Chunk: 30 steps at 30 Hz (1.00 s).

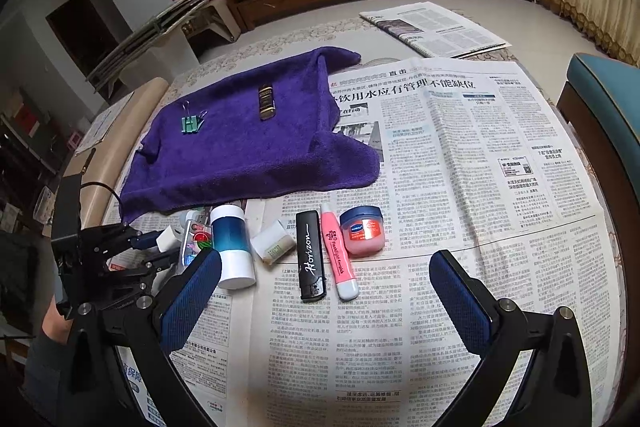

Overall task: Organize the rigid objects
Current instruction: 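Grasp the white charger with the left tool while the right tool grasps the Vaseline tin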

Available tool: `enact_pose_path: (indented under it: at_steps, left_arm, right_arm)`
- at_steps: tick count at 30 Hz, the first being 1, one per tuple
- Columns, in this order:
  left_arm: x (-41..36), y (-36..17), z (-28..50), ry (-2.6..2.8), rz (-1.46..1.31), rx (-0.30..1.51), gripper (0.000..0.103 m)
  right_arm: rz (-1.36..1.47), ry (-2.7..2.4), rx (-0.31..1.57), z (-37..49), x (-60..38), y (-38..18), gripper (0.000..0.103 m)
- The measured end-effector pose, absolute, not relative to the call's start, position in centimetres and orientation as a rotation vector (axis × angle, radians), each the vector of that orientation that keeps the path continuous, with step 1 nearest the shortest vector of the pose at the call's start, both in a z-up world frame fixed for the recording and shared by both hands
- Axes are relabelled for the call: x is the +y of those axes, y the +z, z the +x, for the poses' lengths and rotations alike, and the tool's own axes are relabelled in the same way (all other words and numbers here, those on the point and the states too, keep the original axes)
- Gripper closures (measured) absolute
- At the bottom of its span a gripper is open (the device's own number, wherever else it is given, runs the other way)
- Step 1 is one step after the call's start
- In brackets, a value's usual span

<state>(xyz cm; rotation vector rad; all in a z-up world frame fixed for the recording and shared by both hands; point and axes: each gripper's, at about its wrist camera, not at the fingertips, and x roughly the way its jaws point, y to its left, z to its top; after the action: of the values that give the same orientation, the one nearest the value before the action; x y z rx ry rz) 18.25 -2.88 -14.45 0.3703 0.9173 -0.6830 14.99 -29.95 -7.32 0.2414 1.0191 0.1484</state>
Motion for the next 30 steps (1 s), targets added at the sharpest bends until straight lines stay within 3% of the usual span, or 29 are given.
enact_pose_path:
  at_steps: [14,19,30]
  left_arm:
    - [0.2,-14.4,13.6,-0.511,0.184,0.896,0.077]
    - [0.3,-14.4,13.3,-0.489,0.164,0.903,0.077]
    - [0.9,-13.9,13.1,-0.513,0.095,0.906,0.077]
  right_arm:
    - [0.000,0.089,1.054,15.7,-30.0,-10.1,0.000]
    - [-0.157,0.065,1.044,16.1,-29.8,-12.1,0.006]
    - [-0.050,0.020,1.023,18.8,-30.6,-14.2,0.013]
